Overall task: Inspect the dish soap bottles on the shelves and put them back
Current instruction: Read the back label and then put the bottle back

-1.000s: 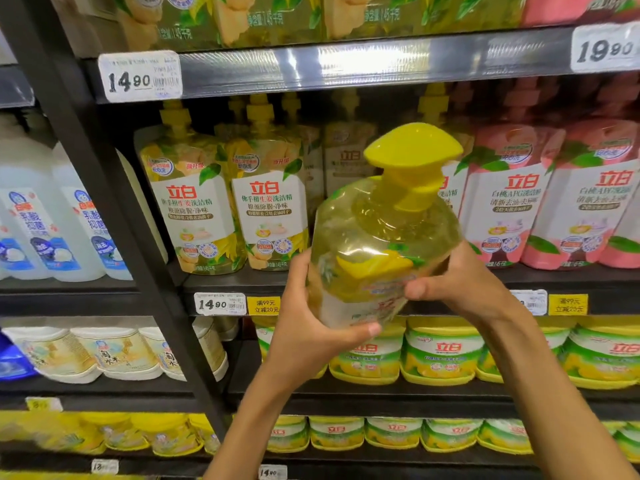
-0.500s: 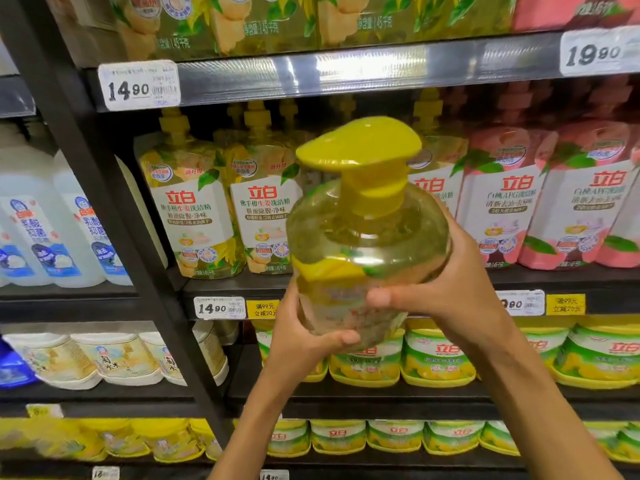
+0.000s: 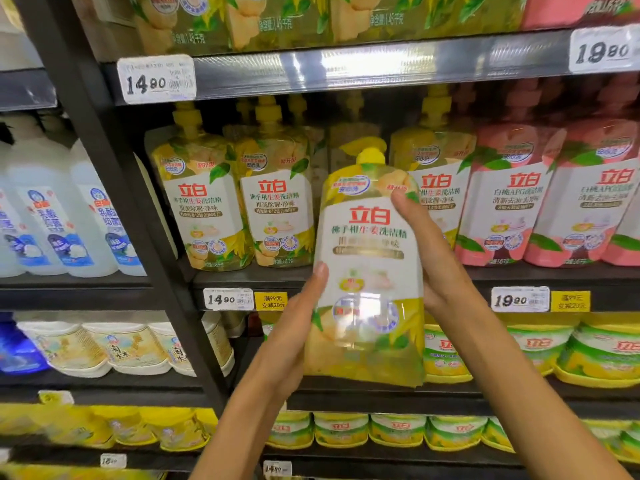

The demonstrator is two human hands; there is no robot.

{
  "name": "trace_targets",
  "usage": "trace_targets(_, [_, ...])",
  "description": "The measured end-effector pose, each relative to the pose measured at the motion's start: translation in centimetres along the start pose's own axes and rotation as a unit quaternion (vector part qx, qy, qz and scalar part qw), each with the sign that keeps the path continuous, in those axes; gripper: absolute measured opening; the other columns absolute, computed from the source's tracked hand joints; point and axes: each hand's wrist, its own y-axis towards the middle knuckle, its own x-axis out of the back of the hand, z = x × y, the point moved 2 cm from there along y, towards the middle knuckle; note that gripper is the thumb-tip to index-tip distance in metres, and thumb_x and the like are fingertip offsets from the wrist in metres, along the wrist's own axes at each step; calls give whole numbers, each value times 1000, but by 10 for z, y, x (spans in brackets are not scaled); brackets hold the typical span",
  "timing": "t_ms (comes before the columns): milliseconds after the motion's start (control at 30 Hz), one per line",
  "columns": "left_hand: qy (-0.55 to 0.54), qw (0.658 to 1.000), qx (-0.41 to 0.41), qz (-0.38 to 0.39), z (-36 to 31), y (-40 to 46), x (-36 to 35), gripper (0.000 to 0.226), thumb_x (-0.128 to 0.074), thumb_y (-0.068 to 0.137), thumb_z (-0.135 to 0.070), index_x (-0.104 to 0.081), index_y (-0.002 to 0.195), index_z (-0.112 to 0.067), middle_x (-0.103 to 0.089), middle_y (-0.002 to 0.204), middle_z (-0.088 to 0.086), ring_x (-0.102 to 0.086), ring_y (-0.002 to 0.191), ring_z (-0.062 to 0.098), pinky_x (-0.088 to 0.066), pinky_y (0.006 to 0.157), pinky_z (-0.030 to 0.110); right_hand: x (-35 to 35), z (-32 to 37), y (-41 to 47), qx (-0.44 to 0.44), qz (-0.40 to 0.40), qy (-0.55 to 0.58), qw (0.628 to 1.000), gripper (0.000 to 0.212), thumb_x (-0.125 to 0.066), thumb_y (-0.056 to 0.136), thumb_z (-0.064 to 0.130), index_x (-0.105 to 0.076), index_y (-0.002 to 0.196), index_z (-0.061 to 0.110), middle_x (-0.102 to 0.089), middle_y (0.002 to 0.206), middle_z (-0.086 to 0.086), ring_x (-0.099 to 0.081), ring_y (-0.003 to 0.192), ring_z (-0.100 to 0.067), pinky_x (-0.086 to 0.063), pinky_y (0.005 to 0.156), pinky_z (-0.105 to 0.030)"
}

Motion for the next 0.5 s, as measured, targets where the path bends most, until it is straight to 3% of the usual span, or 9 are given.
trace_targets(167, [-91, 992, 44, 70, -1, -4, -6, 46, -55, 86, -53, -68, 119, -25, -65, 126, 6, -62, 116, 21, -54, 87, 33, -1, 12, 7, -94, -49, 10, 994, 47, -56, 94, 44, -59, 131, 15, -70, 119, -14, -68, 108, -30, -54, 91, -47])
trace_targets(267, [-101, 989, 45, 94, -5, -5, -11, 38, -64, 82, -50, -73, 110, -25, -70, 117, 4, -66, 108, 19, -56, 80, 32, 3, 13, 8, -132, -80, -19, 988, 36, -54, 96, 44, -68, 111, 14, -76, 99, -11, -74, 86, -24, -61, 64, -36])
trace_targets(367, [-148, 983, 38, 96, -13, -7, -11, 46, -71, 70, -48, -74, 107, -19, -71, 114, 8, -68, 104, 24, -58, 77, 37, 7, 11, 6, -155, -51, -52, 985, 37, -51, 97, 41, -78, 89, 18, -77, 89, -8, -75, 78, -21, -59, 55, -31])
trace_targets(433, [-165, 980, 36, 104, -17, -9, -12, 55, -78, 68, -46, -71, 114, -17, -67, 121, 11, -66, 109, 28, -57, 82, 43, 8, 10, 5, -157, -10, -61, 986, 50, -48, 99, 39, -81, 66, 22, -77, 79, -4, -75, 70, -16, -57, 51, -26])
trace_targets(500, [-168, 978, 32, 121, -20, -12, -13, 61, -84, 61, -42, -70, 115, -16, -66, 123, 13, -65, 111, 29, -56, 85, 46, 7, 11, 4, -158, 15, -64, 985, 55, -45, 100, 38, -80, 61, 22, -77, 75, -2, -74, 67, -13, -55, 50, -23])
